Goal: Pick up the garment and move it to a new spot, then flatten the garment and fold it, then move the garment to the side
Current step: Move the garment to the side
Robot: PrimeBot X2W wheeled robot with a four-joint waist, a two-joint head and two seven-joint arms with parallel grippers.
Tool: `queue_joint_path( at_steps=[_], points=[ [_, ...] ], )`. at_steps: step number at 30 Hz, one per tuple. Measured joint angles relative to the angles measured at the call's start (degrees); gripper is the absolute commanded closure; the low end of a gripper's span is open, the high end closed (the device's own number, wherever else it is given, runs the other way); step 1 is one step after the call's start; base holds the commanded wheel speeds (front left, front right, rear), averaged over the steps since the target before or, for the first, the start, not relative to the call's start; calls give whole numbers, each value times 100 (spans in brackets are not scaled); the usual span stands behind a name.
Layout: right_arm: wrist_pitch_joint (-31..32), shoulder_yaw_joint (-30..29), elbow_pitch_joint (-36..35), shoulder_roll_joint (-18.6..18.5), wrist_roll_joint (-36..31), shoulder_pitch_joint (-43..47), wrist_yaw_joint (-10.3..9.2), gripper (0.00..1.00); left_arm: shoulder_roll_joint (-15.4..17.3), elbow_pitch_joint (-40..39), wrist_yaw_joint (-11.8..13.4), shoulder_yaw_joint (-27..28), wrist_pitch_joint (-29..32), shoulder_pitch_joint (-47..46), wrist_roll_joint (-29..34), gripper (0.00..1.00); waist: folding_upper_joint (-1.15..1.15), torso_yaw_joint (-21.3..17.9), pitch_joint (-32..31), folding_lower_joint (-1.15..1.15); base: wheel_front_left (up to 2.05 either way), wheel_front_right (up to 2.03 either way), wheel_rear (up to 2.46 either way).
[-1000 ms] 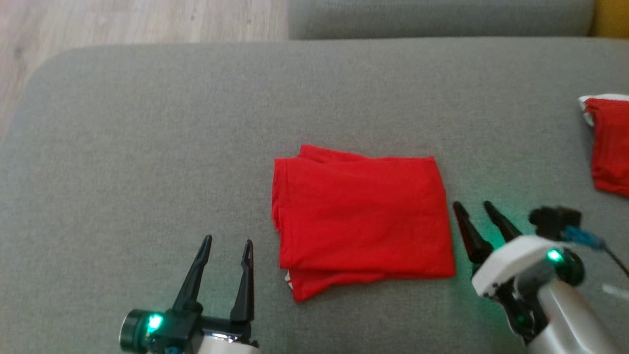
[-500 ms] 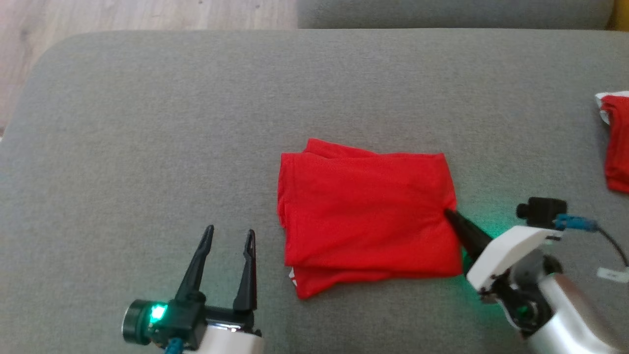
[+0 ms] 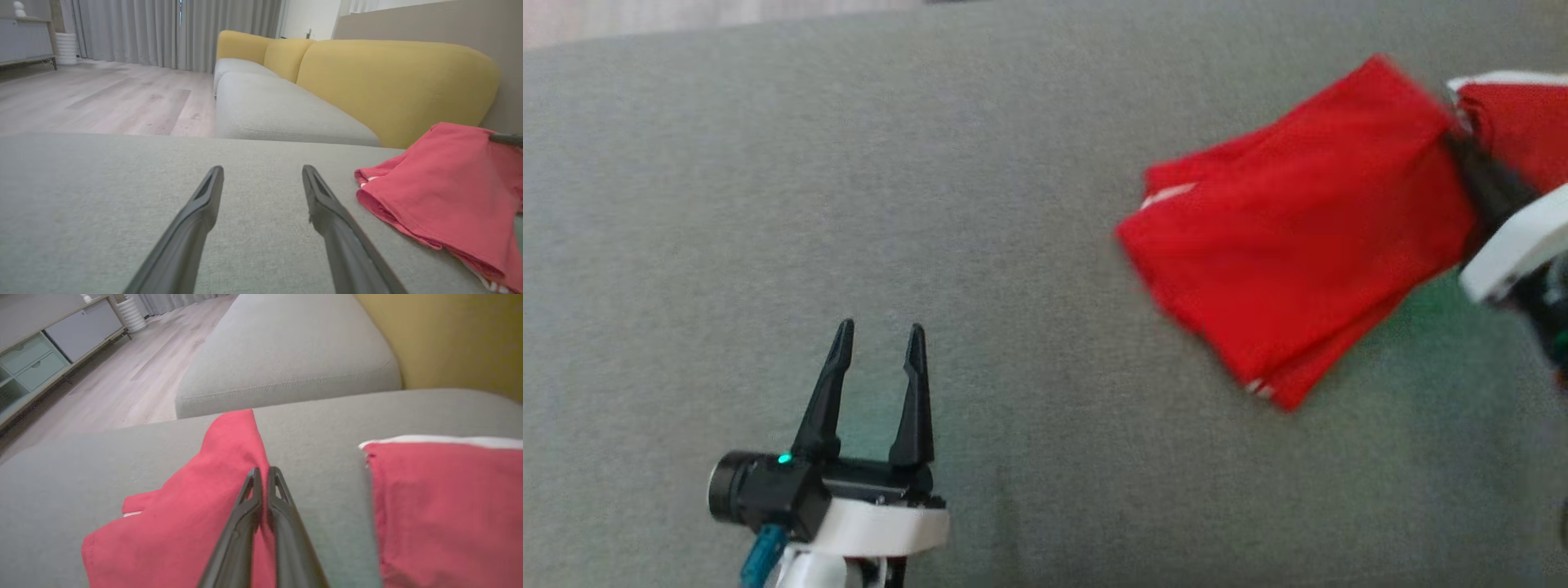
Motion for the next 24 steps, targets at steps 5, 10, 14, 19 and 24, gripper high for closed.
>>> queue_joint_path(
  at_steps=[5,10,14,19,24],
  points=[
    [136,-400,-40,-332,-250,-410,0,100,-1,-44,-240,-2,-8,-153,-108,0,0,-223,304,0,0,0,0],
    [156,-1114,26,-604,-524,-723,0,100,-3,-113,-308,45,-8,-311,-108,0,0,-400,581,0,0,0,0],
    [154,-1677,227,-680,-806,-853,0,100,-4,-172,-400,175,-9,-460,-107,0,0,-529,737,0,0,0,0],
    [63,-2011,422,-392,-1287,-829,0,0,-8,-147,-446,201,-9,-491,-103,0,0,-642,714,0,0,0,0],
    [-270,-1868,261,176,-1583,-542,0,0,-9,3,-441,210,-14,-457,-58,0,0,-649,462,-1,0,0,0]
  ],
)
